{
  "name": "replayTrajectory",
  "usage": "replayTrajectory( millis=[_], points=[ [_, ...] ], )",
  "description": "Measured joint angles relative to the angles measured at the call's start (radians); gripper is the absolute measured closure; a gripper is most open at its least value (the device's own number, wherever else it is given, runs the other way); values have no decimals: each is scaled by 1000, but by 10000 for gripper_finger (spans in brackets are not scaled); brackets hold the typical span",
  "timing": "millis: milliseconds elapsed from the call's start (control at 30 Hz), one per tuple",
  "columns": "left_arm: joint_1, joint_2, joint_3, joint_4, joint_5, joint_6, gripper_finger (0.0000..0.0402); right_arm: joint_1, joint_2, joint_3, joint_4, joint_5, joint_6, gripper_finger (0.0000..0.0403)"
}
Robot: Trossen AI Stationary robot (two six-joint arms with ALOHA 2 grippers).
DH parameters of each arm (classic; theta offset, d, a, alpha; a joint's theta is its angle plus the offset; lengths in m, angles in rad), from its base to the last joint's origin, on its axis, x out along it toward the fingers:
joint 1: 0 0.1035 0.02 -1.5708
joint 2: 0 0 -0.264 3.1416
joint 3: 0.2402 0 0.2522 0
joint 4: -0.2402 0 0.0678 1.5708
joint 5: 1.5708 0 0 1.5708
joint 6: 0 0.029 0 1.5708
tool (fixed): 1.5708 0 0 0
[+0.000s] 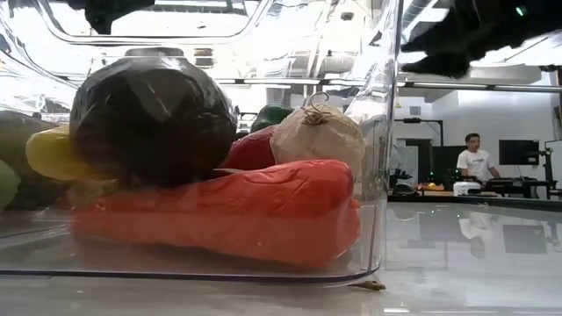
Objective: Sort produce into baskets
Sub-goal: Return to Home Position
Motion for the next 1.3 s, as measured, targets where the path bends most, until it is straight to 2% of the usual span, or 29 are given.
replayTrajectory(
  millis=[200,433,567,700,833,933,1067,1167,1300],
  points=[
    [1,-118,-42,-2,-19,14,159,0,-202,-183,139,27,-19,42],
    [1,-256,-103,-16,-15,15,159,-14,-320,-391,402,-41,-47,42],
    [1,-326,-103,-104,-15,-3,159,-32,-339,-391,386,-65,-49,42],
    [1,-389,-97,-211,-7,-47,159,-41,-342,-391,377,-139,-80,42],
    [1,-391,-91,-235,-12,-47,159,-42,-342,-391,336,-201,-72,42],
    [1,-389,-88,-221,-11,11,159,-35,-342,-391,281,-233,-35,42],
    [1,-390,-87,-241,-9,29,159,-31,-359,-383,254,-212,-39,42],
    [1,-390,-87,-333,14,-24,159,-31,-407,-327,228,-192,-72,42],
    [1,-389,-87,-366,48,-63,159,-30,-499,-266,99,-190,-99,42]
  ],
)
